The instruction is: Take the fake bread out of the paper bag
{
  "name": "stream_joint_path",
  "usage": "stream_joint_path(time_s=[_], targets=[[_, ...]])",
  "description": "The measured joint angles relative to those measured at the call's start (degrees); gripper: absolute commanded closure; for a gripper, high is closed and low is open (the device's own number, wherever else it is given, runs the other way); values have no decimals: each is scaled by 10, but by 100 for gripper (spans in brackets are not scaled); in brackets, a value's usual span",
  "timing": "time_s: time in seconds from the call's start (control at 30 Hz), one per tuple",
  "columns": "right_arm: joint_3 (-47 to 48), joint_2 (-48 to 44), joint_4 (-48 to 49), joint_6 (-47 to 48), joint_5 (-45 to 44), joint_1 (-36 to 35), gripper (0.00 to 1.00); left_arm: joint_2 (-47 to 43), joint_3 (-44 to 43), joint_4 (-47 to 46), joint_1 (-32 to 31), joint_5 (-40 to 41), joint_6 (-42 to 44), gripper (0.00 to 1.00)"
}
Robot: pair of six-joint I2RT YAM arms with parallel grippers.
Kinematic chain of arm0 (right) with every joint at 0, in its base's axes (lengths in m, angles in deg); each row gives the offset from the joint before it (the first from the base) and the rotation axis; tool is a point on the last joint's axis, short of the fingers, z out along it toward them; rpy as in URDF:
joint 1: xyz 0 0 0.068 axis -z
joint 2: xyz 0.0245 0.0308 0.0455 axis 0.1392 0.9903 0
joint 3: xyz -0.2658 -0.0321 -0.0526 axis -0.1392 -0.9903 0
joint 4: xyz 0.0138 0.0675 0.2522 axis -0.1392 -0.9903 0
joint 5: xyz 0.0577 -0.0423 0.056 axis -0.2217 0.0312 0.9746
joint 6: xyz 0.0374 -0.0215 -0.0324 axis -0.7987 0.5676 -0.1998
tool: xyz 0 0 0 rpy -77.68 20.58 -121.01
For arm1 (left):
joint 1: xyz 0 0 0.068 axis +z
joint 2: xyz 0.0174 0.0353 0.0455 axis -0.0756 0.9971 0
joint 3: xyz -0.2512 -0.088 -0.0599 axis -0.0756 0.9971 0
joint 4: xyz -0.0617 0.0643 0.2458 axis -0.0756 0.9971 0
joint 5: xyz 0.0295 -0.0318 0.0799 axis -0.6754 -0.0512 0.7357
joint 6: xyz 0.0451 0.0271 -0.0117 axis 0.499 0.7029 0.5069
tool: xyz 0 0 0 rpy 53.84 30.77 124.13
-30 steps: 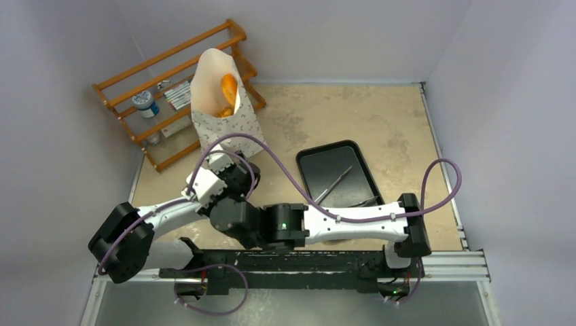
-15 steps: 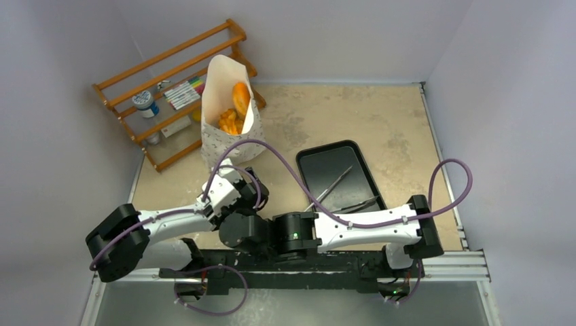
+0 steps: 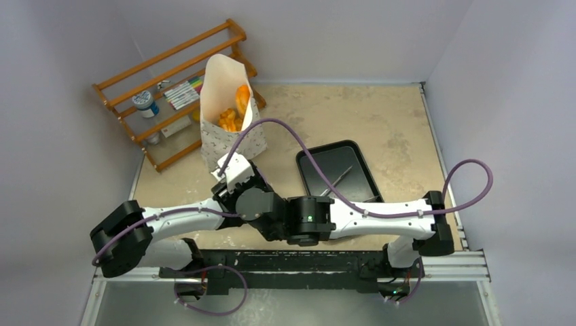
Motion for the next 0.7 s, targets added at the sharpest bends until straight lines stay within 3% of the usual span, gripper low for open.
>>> stream_joint_path(time_s=[0.43, 0.7], targets=[[63, -28, 179, 158, -26, 58, 39, 18, 0, 0, -11, 7, -9, 5], [222, 82, 137, 146, -11, 180, 39, 9, 0, 8, -22, 8, -17, 5]])
